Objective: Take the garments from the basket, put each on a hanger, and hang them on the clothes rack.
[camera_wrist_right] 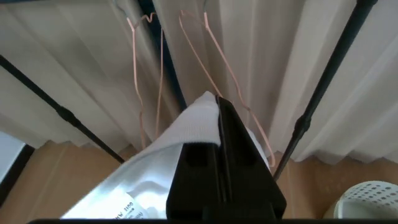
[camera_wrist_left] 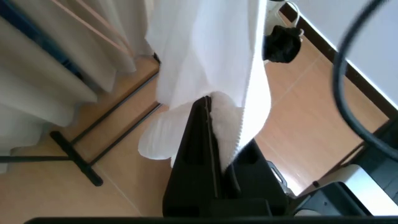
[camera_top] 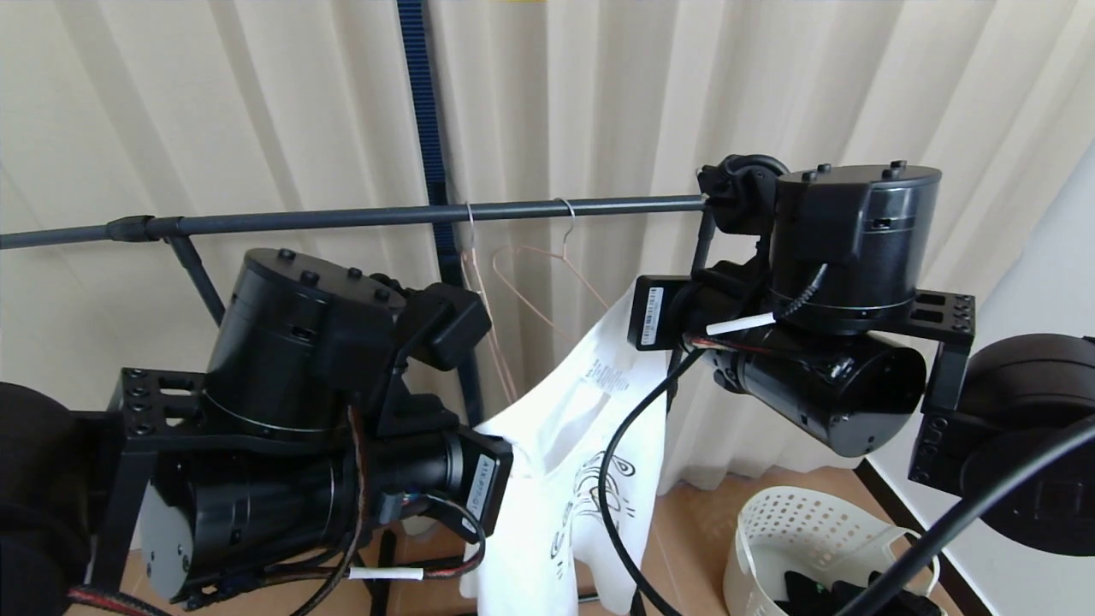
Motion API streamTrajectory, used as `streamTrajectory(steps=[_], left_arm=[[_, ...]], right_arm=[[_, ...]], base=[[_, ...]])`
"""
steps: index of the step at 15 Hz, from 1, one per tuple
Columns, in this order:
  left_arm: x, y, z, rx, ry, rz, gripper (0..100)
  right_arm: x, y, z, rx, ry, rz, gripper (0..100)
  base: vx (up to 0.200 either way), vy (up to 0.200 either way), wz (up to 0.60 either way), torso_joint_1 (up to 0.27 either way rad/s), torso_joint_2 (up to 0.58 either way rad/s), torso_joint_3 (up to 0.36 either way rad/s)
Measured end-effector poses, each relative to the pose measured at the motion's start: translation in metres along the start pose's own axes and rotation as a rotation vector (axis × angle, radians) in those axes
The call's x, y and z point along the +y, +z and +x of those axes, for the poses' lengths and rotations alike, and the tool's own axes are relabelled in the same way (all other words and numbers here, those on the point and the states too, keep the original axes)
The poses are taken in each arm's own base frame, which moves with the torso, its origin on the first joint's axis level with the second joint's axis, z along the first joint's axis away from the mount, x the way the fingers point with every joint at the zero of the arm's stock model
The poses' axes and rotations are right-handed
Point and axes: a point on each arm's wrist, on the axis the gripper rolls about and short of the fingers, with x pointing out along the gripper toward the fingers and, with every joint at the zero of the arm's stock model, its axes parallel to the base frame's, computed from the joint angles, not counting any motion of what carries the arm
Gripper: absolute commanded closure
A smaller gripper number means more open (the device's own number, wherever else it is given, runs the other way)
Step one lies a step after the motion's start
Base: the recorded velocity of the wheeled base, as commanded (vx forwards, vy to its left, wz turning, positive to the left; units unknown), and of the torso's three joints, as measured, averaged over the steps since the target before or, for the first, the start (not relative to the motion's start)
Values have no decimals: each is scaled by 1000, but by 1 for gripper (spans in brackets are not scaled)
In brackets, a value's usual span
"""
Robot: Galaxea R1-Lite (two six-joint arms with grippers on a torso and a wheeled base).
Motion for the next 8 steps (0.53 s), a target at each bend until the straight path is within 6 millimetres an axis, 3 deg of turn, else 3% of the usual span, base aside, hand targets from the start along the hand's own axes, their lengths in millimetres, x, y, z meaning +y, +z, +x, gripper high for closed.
streamTrajectory(steps=[8], left_arm=[[-38, -1, 18, 30, -105, -91, 100]], right_arm=[[13, 4, 18, -27, 1, 123, 100]], base=[[0, 0, 0, 0, 0, 0]])
